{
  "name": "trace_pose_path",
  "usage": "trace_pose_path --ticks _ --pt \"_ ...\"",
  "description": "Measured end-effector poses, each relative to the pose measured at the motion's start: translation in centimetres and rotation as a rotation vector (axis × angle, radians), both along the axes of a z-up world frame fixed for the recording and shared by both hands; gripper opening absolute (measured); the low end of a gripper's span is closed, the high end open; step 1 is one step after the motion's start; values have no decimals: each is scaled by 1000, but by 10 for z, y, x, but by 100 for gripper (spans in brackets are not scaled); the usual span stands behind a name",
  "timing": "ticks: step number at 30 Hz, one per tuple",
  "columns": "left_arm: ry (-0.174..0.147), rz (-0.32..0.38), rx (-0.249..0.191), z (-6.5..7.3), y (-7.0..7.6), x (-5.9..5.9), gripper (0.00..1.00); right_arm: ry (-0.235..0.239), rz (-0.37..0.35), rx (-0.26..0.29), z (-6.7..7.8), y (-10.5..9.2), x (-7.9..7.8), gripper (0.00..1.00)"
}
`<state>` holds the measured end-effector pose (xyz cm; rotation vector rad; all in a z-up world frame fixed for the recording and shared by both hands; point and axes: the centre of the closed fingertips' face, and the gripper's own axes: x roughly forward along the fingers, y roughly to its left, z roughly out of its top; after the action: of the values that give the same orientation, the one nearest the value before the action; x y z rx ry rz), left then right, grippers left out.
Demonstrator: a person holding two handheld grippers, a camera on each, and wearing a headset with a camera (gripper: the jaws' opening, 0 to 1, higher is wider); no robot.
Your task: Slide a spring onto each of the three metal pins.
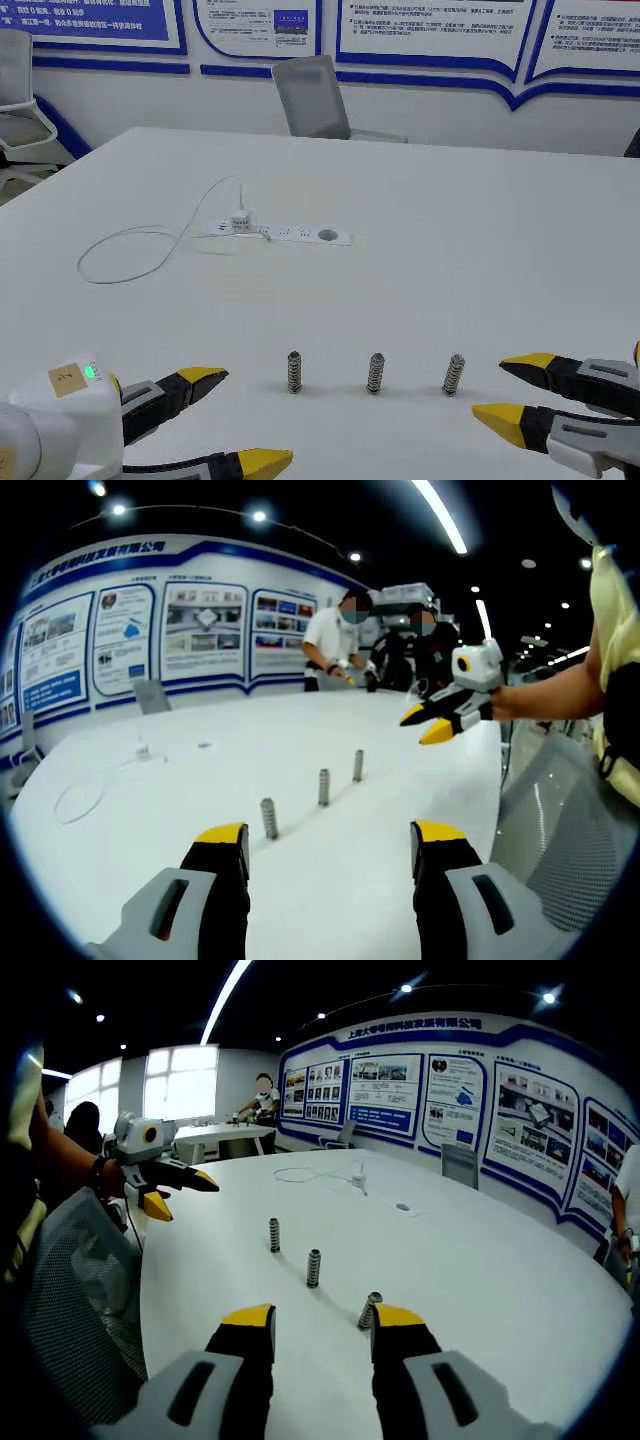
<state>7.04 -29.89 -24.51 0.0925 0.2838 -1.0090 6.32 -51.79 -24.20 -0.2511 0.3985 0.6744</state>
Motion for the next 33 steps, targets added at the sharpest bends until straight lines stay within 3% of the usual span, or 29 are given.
trace_pose_path --ticks 15,33 --pt "21 17 15 -12 5 2 68 42 -10 35 -21 -20 -9 57" --pt "29 25 9 -15 5 5 68 42 -25 52 -18 -21 -10 59"
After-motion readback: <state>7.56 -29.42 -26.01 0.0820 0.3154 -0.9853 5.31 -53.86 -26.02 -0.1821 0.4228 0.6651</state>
